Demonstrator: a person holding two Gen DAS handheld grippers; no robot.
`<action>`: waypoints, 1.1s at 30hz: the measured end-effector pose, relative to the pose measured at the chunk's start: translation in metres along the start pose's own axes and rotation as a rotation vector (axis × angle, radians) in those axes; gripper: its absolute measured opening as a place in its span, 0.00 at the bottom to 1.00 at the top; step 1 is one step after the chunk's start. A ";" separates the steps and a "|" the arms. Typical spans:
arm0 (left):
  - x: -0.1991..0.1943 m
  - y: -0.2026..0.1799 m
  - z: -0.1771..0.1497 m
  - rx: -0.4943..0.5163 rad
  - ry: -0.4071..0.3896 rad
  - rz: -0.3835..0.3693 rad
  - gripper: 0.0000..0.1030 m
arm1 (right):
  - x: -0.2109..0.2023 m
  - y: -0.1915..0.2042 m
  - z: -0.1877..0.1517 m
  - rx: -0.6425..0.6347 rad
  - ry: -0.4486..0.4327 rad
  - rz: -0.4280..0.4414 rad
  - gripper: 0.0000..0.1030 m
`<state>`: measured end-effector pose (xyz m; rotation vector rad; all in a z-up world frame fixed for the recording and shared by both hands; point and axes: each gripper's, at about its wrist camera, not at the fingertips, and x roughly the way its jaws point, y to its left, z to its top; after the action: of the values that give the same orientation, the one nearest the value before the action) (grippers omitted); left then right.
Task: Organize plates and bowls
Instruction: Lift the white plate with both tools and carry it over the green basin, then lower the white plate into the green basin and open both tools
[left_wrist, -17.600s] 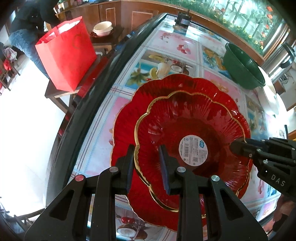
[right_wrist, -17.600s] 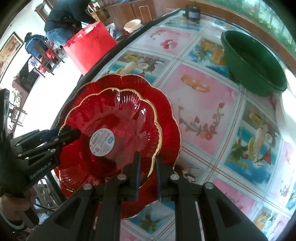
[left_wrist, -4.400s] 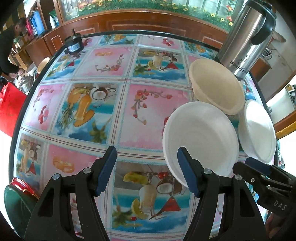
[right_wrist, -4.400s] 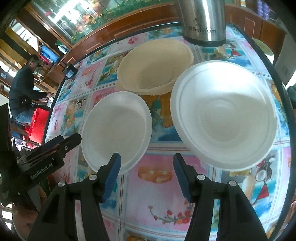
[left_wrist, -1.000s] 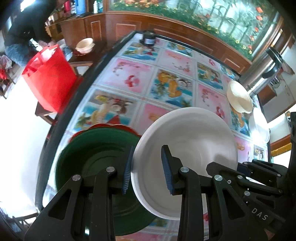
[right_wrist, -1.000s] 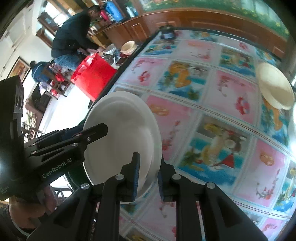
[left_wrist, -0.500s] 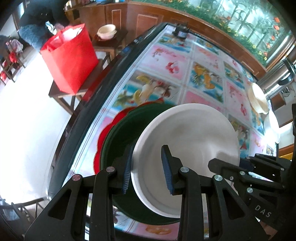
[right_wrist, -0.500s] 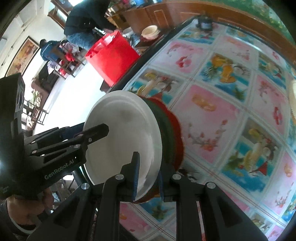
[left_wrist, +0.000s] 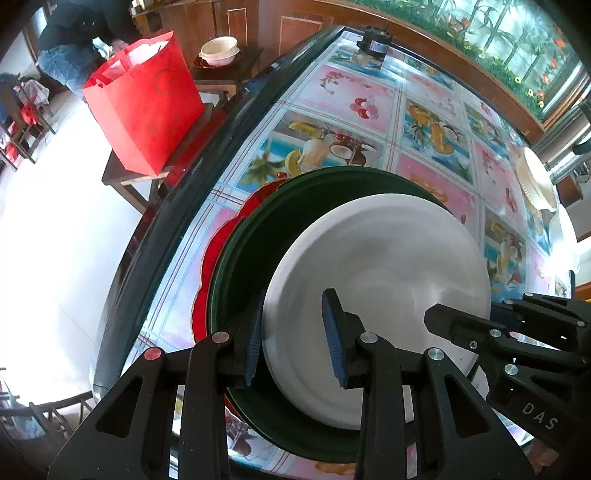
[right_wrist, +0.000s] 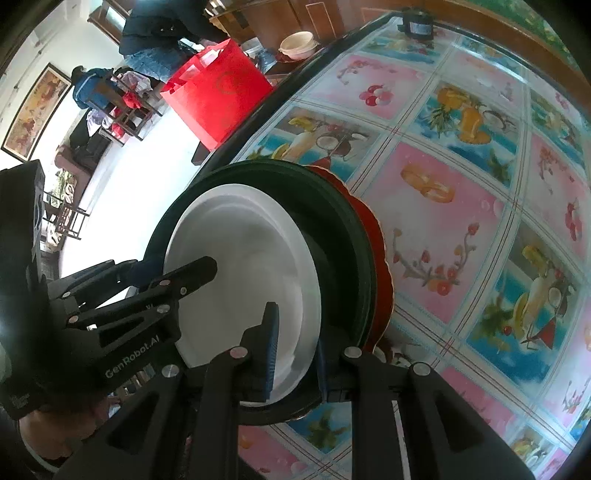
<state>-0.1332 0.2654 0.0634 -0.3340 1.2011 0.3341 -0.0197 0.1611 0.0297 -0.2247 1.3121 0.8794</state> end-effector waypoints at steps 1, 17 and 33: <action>0.000 -0.001 0.000 0.003 -0.003 0.005 0.30 | -0.001 0.000 -0.001 0.001 -0.001 -0.001 0.18; -0.003 -0.004 -0.001 0.022 -0.062 0.040 0.31 | -0.007 0.002 0.003 -0.013 -0.015 -0.007 0.31; -0.037 -0.010 0.007 0.027 -0.165 0.035 0.59 | -0.036 -0.007 -0.005 -0.001 -0.069 -0.001 0.44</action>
<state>-0.1349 0.2573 0.1011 -0.2572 1.0496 0.3681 -0.0185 0.1381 0.0580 -0.1942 1.2473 0.8800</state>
